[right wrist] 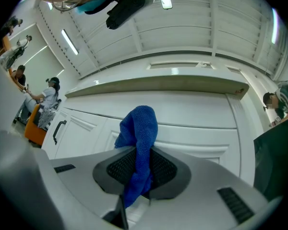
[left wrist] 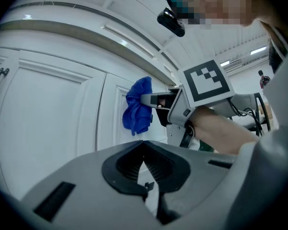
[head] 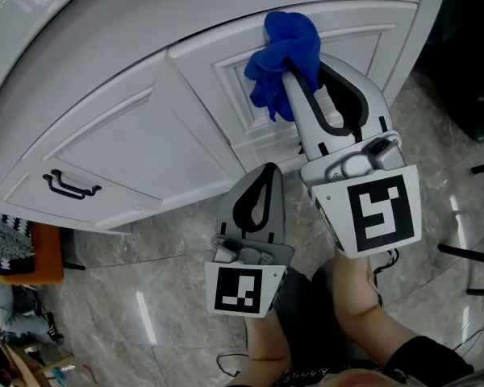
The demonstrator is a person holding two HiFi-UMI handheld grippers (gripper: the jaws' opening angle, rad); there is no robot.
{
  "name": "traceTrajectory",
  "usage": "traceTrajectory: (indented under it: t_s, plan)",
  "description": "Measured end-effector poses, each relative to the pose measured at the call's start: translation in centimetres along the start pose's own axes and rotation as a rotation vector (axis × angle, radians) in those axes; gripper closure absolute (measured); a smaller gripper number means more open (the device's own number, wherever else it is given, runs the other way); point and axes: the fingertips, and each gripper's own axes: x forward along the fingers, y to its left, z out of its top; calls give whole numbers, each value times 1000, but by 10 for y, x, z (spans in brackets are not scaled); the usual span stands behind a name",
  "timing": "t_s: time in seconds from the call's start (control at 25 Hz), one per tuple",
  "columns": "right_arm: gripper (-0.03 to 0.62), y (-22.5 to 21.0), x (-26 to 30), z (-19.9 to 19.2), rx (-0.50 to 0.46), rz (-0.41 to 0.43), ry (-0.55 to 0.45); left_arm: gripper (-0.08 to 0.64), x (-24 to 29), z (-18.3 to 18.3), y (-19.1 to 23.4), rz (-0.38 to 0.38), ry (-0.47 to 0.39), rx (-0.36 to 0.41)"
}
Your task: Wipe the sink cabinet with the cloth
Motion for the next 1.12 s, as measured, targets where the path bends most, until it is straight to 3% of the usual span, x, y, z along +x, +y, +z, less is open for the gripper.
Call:
traceTrajectory:
  t_s: [0.4,0.6,0.8,1.12]
  plan:
    - [509,-26,-11,6,-48,-69,-23,555,0,-2,2,0,1,-3]
    - [509,-47,-17,-2,47,-56,-36,555,1,-1,1,1,1,-1]
    - [509,-57,-20,-5,50,-82,-29,555,1,1,-1,0,4,3]
    - [511,-105,-40,-25,-49,-233,63,555,1,1,-3,-2,4,13]
